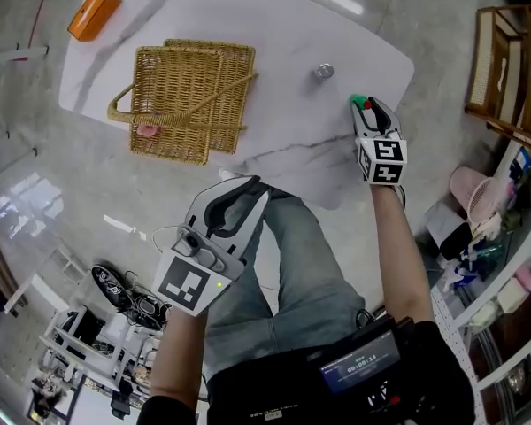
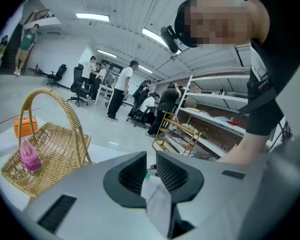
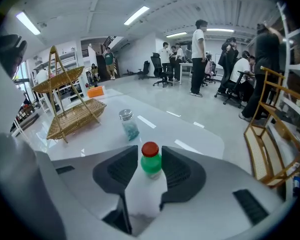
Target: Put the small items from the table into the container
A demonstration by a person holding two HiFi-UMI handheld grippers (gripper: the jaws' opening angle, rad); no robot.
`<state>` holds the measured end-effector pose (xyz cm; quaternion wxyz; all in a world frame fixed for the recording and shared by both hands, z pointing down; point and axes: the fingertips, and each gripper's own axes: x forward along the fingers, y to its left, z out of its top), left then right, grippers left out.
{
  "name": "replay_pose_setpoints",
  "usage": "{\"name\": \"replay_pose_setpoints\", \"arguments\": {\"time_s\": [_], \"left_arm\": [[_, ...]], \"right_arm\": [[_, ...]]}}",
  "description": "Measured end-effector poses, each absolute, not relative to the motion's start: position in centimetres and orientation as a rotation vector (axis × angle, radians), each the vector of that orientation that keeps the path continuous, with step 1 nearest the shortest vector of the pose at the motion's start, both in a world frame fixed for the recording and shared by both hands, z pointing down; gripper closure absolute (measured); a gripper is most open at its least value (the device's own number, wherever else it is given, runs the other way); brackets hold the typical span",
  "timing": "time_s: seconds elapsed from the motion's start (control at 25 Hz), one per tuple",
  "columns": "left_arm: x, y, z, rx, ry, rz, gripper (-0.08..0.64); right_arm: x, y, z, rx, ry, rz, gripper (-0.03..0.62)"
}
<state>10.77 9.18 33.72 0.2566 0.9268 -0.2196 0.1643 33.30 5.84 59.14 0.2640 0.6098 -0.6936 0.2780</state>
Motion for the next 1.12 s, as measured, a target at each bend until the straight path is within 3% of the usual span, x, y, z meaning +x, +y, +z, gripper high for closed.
{"name": "replay_pose_setpoints", "arguments": {"time_s": [0.08,0.56,1.12], "left_arm": [[10.7,9.1,33.7,2.514,-0.600,0.443,0.520],[9.6,8.5,33.6,2.501,-0.610,0.410,0.520],[3.7,7.5,32.9,2.462,-0.659,0.339,0.520]], "right_arm": [[33.5,5.8,59.0,1.653,-1.871,0.734,0.472],[32.1,4.6,55.7,1.662,-1.917,0.689,0.486],[22.2,-2.0,39.3,1.583,-2.209,0.526,0.488]]}}
